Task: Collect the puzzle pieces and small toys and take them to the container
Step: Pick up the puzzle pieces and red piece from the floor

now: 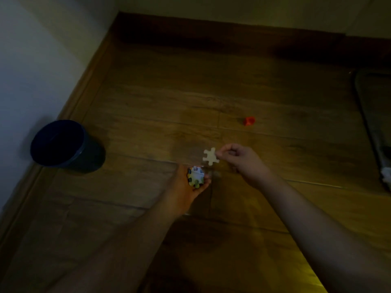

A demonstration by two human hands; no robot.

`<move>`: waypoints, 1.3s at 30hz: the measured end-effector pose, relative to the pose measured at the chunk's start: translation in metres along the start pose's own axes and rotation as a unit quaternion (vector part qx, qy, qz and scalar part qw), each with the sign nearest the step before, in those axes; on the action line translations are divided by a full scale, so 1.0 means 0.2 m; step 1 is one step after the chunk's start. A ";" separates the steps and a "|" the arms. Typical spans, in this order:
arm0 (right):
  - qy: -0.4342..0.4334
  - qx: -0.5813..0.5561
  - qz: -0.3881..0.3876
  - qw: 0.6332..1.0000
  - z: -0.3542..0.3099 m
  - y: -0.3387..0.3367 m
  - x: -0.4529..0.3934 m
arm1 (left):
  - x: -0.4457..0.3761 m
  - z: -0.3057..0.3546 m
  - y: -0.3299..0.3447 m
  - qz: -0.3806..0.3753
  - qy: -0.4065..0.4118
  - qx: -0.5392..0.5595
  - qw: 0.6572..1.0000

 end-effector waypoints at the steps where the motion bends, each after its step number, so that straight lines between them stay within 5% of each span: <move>1: 0.008 0.026 -0.022 0.999 0.01 0.03 0.04 | 0.00 -0.02 0.01 -0.011 -0.003 0.009 1.000; 4: 0.025 0.096 -0.019 0.995 0.05 0.07 0.08 | -0.02 -0.08 0.08 -0.055 -0.025 0.037 0.997; 10: -0.042 0.136 0.233 0.962 0.02 -0.26 -0.07 | -0.07 -0.09 0.14 -0.069 -0.003 -0.010 0.998; 13: -0.054 0.197 0.291 0.935 0.00 -0.43 -0.19 | -0.07 -0.08 0.12 -0.073 0.019 -0.034 0.997; 28: 0.038 0.443 0.228 0.866 -0.13 -0.49 -0.54 | -0.04 0.12 0.20 -0.129 0.050 -0.056 0.989; 35: 0.037 0.366 0.272 0.889 -0.03 -0.48 -0.42 | 0.01 0.13 0.19 -0.114 0.044 -0.051 0.991; 39: 0.047 0.141 0.287 0.946 0.04 -0.41 -0.29 | 0.04 0.16 0.18 -0.097 0.046 -0.080 0.991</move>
Point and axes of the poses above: each hand's wrist, its own x-axis away from the middle knuckle, its own y-axis out of the palm, z = x × y, the point moved 6 cm from there along -x, towards the middle knuckle, and after that the axes turned 14 degrees about y, right-handed, at the moved point
